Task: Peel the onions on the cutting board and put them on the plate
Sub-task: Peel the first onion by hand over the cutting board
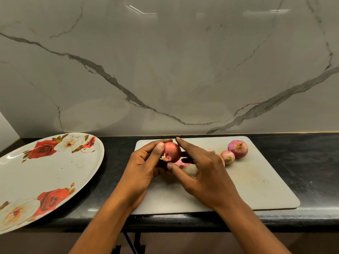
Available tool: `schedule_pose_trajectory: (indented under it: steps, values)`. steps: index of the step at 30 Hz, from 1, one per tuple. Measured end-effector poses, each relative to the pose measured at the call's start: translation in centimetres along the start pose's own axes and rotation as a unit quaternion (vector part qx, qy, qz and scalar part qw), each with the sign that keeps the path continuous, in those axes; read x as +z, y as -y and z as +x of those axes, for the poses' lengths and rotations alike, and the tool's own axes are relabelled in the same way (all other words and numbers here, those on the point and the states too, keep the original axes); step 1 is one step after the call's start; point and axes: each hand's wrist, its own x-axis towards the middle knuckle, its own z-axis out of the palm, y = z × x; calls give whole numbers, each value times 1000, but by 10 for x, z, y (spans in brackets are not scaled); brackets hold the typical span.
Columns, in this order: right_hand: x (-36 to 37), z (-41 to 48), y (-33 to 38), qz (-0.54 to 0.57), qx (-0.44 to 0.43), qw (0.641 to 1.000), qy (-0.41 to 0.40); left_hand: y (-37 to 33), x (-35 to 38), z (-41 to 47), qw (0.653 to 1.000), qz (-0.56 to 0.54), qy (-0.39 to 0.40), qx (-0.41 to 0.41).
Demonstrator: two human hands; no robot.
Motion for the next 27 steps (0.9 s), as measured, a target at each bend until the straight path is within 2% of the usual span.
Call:
schedule_pose_trajectory:
  steps: [8,12,17,20,27]
  values:
    - [-1,1,-6,27,-7,1000,-6,-1,0,0,999,-10,29,9]
    - [3,0,-9,14,-43,998,47,-1,-5,0,999,-43,6,9]
    - [2,0,-9,3,-55,996,66,0,-4,-1,999,-30,-22,35]
    - [3,0,-8,5,-75,994,81,0,-4,-1,996,-27,-75,41]
    - [2,-1,-5,54,-58,995,65,-1,1,-3,993,-3,-102,60]
